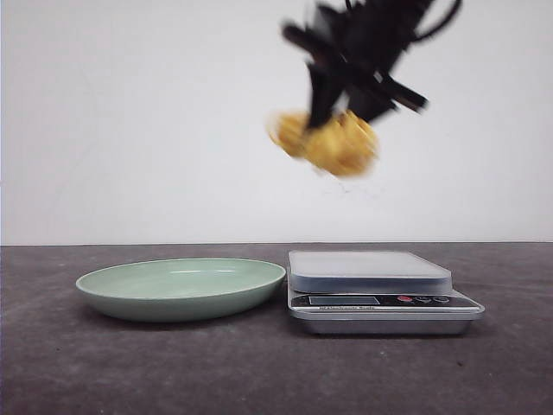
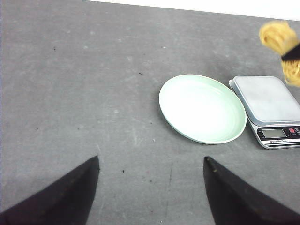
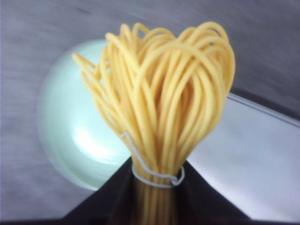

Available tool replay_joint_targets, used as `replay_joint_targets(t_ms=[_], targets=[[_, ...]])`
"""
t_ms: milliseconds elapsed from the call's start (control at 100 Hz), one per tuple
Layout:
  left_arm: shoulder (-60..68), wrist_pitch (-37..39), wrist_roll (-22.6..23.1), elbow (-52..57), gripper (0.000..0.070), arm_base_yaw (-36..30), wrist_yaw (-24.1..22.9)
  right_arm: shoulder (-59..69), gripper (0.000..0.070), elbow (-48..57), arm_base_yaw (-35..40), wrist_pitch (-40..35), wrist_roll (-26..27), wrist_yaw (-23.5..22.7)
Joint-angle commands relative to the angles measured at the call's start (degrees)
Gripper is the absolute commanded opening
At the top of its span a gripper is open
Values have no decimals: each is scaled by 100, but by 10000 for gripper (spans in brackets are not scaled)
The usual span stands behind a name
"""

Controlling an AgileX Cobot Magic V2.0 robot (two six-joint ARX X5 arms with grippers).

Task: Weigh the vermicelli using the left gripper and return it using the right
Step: 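Grasp and lift the vermicelli, carry it over the green plate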

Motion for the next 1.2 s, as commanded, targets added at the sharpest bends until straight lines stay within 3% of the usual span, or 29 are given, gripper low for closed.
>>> replay_joint_targets(t_ms=[0, 110, 420, 1190], targets=[[-9, 50, -22, 74, 428, -37, -2, 92, 5, 208, 208, 208, 225, -310], [-9, -13, -20, 74, 428, -37, -2, 96, 5, 232, 546, 883, 638, -776], [-9, -61, -20, 74, 428, -37, -2, 374, 5, 232, 1276, 2463, 1567, -1086], [-9, -76, 0, 74, 428, -37, -2, 2197, 5, 229, 1102, 2415, 1858, -857]])
